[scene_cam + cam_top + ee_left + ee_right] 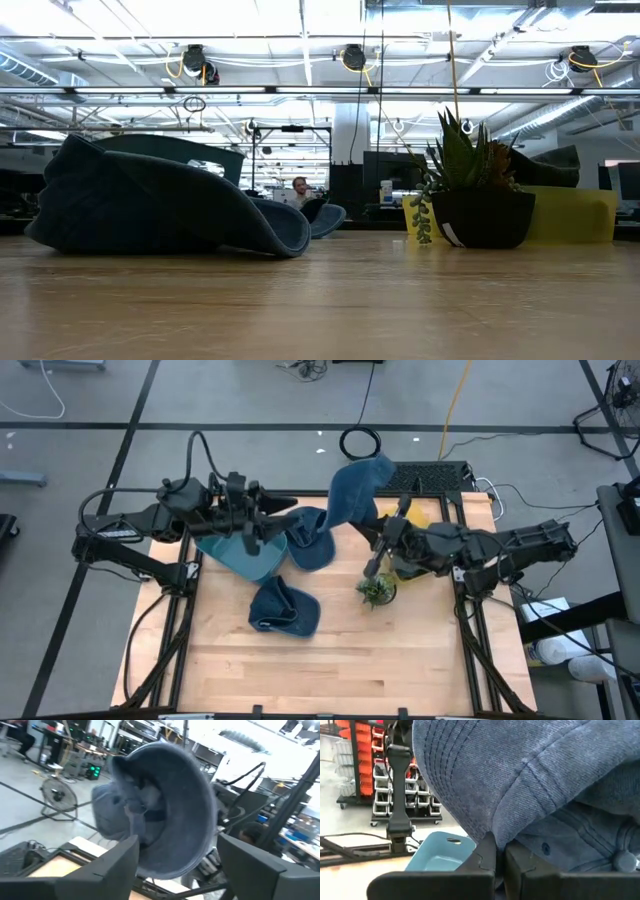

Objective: Pick & Place hat
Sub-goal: Put the bottom blue cap into the blue bin

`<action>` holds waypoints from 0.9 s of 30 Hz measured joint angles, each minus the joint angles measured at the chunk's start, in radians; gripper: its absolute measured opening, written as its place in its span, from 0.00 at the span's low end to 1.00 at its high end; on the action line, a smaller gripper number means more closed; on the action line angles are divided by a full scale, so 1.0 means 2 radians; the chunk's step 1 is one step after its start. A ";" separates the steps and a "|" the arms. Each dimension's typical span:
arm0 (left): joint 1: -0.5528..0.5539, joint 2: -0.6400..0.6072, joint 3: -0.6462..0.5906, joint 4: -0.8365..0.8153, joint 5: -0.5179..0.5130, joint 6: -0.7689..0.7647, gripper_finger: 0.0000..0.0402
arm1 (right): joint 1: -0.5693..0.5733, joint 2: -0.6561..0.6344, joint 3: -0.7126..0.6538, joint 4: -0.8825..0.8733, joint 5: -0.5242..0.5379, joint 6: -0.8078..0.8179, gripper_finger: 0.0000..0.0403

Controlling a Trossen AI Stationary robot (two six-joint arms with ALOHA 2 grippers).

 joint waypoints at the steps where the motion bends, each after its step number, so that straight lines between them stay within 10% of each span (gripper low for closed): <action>1: 0.000 0.000 0.000 -0.001 -0.006 0.001 0.71 | -0.001 0.006 0.008 0.000 0.002 0.003 0.00; 27: 0.000 0.000 0.000 0.069 -0.095 0.299 0.73 | -0.070 0.135 0.223 -0.034 -0.061 0.081 0.00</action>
